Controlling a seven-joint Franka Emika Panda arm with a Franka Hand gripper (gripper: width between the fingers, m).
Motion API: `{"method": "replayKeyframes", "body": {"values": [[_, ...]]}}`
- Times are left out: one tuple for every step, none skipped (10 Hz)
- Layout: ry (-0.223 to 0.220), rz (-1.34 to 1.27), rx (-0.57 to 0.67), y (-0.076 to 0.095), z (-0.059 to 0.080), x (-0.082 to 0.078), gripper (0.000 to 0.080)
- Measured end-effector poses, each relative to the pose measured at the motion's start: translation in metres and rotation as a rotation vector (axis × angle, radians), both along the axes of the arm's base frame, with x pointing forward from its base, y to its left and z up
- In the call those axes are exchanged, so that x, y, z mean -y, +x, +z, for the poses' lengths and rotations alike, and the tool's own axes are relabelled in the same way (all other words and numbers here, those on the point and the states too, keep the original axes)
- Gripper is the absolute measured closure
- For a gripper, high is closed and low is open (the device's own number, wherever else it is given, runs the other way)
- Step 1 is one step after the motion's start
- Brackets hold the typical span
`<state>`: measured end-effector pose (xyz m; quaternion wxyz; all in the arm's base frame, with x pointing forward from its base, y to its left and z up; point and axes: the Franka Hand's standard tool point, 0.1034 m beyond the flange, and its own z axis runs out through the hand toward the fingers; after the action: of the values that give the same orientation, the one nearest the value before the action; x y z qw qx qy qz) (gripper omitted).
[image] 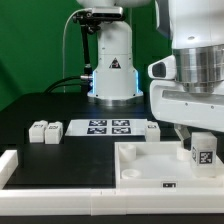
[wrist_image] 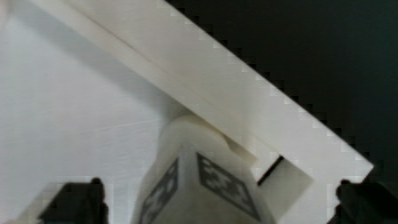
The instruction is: Assemble one leg
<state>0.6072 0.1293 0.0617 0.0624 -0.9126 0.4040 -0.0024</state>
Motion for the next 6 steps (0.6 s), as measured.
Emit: {"method": "replayKeyframes", "body": {"values": [[-0.017, 0.137, 0.015, -0.0002, 0.0001, -0.0008, 0.015], [-0.032, 0.25, 0.027, -0.0003, 0.0004, -0.0025, 0.015], [-0.043, 0.354, 0.037, -0.0004, 0.0003, -0.0022, 0.015], [-0.046, 0.419, 0.043, -0.0004, 0.0002, -0.0021, 0.015], [-0.061, 0.54, 0.055, 0.0003, 0.0008, -0.0014, 0.015], [-0.071, 0.618, 0.061, 0.0005, 0.0011, -0.0013, 0.015]]}}
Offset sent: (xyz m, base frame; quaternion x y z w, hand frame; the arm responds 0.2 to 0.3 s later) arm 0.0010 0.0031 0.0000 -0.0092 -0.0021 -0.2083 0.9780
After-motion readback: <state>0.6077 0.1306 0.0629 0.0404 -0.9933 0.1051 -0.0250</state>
